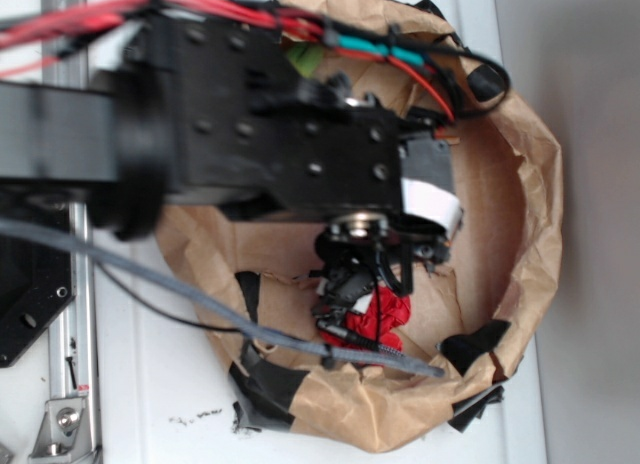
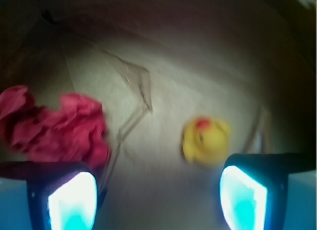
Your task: Grab the yellow duck.
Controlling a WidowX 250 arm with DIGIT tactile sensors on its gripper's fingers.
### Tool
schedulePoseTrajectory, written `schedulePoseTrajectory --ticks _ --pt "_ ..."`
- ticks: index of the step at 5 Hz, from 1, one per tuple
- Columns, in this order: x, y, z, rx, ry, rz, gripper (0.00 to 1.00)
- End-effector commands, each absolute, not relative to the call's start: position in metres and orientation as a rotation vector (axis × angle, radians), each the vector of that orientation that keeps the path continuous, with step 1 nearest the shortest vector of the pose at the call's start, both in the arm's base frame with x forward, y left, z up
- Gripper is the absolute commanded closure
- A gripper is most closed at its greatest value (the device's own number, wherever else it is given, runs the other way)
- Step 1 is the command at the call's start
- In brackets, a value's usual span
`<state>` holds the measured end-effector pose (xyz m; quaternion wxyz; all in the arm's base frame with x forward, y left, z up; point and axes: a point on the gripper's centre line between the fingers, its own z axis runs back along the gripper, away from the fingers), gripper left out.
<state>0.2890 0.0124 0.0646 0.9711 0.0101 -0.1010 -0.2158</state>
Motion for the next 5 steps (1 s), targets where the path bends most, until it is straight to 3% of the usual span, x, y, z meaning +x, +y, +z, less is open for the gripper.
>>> schedulePoseTrajectory --ticks 1,2,4,5 --pt "0.304 -0.009 0.064 0.013 -0.259 -0.549 0.00" --pt "0.304 0.010 0.053 -0.020 -0.221 -0.517 0.00" --pt "0.305 0.058 0.036 -0.010 -0.171 -0.461 0.00" --pt "0.307 0.076 0.034 0.026 -0.166 -0.451 0.00"
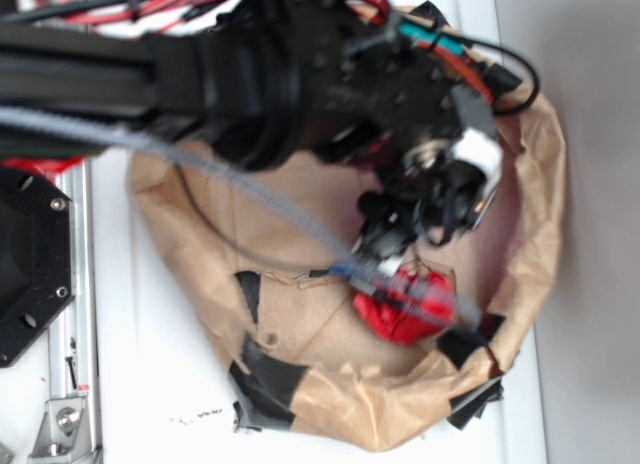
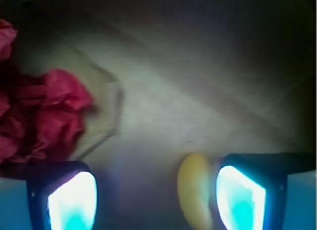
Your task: Grab the yellow duck.
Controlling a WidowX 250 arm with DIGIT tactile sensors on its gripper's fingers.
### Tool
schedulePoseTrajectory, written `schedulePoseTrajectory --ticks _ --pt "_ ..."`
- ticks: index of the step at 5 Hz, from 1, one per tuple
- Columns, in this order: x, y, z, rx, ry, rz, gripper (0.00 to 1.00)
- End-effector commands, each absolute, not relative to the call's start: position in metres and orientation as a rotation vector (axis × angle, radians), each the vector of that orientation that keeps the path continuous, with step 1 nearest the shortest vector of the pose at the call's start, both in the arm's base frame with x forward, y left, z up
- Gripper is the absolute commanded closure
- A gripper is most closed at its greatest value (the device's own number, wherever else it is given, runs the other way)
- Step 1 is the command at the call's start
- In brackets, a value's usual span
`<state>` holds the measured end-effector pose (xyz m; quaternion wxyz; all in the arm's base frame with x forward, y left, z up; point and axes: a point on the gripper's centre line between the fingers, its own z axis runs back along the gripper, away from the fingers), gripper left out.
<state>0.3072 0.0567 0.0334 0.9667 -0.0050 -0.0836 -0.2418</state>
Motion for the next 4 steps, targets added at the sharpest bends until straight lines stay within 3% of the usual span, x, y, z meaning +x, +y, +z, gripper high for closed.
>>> schedulePoseTrajectory --ticks 1,2,3,4 --pt "0.308 0.077 0.027 0.039 -0.142 -0.458 0.00" --pt "0.307 0.073 0.025 0.053 -0.134 -0.447 1.00" --pt "0.309 0.063 0.045 0.057 -0.177 -0.437 1.00" --pt "0.311 0.045 0.083 0.073 -0.241 -0.411 1.00"
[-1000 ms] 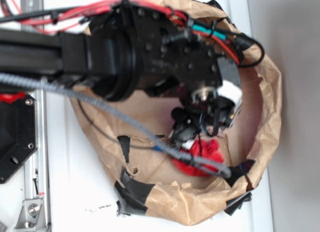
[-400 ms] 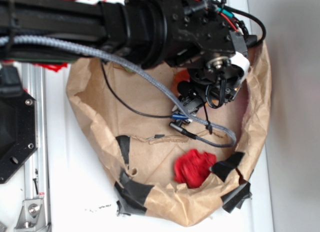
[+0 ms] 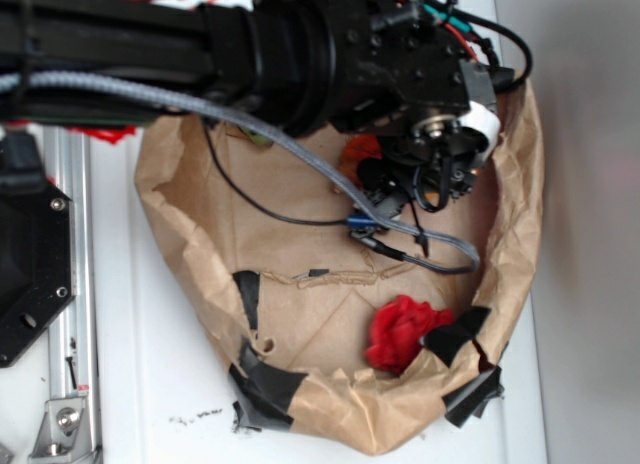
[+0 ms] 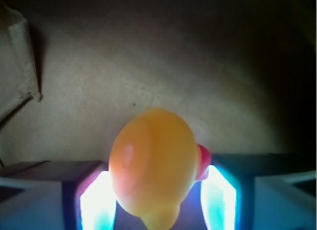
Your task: Grab the yellow duck.
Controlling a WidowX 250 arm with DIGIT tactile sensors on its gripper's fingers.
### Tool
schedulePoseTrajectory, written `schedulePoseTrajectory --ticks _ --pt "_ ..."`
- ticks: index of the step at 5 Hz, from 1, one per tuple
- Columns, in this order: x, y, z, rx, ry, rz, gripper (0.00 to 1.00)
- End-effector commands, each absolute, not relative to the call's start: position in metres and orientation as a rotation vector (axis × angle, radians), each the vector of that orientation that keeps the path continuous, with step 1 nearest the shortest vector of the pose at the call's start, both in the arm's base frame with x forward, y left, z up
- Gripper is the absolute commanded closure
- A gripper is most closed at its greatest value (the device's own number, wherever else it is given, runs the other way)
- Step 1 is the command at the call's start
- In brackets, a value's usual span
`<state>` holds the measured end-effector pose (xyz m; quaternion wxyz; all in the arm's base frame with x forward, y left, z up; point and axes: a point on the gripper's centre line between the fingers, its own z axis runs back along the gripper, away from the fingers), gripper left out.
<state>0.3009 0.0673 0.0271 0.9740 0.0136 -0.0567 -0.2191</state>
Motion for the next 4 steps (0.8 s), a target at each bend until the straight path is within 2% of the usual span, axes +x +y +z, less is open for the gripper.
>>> schedulePoseTrajectory --ticks 1,2,3,4 --pt "0.296 0.008 0.132 0.155 -0.254 -0.348 1.00" --pt "0.283 -0.007 0.181 0.174 -0.156 -0.182 1.00" --pt "0.277 -0.008 0.185 0.084 -0.073 0.034 1.00" --pt "0.273 -0.004 0.177 0.065 -0.073 0.170 1.00"
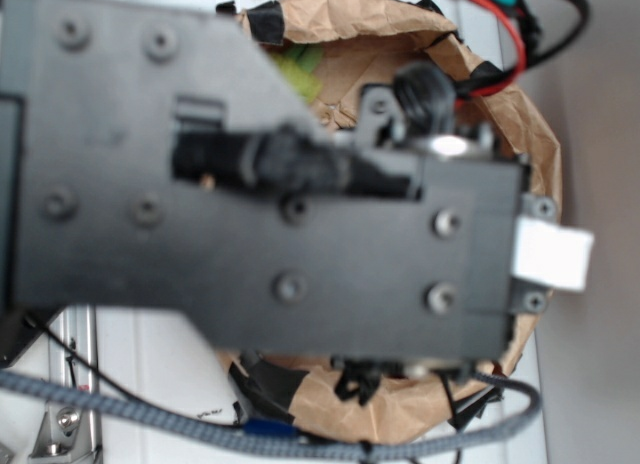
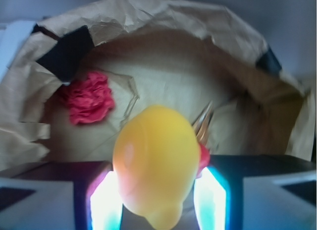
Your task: Grab the yellow duck.
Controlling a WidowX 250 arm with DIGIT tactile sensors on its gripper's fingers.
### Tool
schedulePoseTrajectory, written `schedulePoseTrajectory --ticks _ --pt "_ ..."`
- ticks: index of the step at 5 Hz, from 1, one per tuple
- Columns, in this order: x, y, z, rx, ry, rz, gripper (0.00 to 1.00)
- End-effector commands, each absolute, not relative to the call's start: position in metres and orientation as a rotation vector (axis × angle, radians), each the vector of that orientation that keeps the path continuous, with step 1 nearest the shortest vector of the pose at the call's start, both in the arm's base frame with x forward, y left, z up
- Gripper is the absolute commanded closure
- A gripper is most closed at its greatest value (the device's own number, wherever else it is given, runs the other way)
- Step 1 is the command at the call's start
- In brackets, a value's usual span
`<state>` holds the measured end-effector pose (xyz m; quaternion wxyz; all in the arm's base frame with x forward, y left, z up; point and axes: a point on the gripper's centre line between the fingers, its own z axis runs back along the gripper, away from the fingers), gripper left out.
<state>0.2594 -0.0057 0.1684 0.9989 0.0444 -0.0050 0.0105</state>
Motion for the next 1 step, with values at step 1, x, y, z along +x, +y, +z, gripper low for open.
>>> schedulePoseTrajectory --ticks 1 --pt "0.2723 0.0052 0.1718 0.074 -0.078 0.252 1.00"
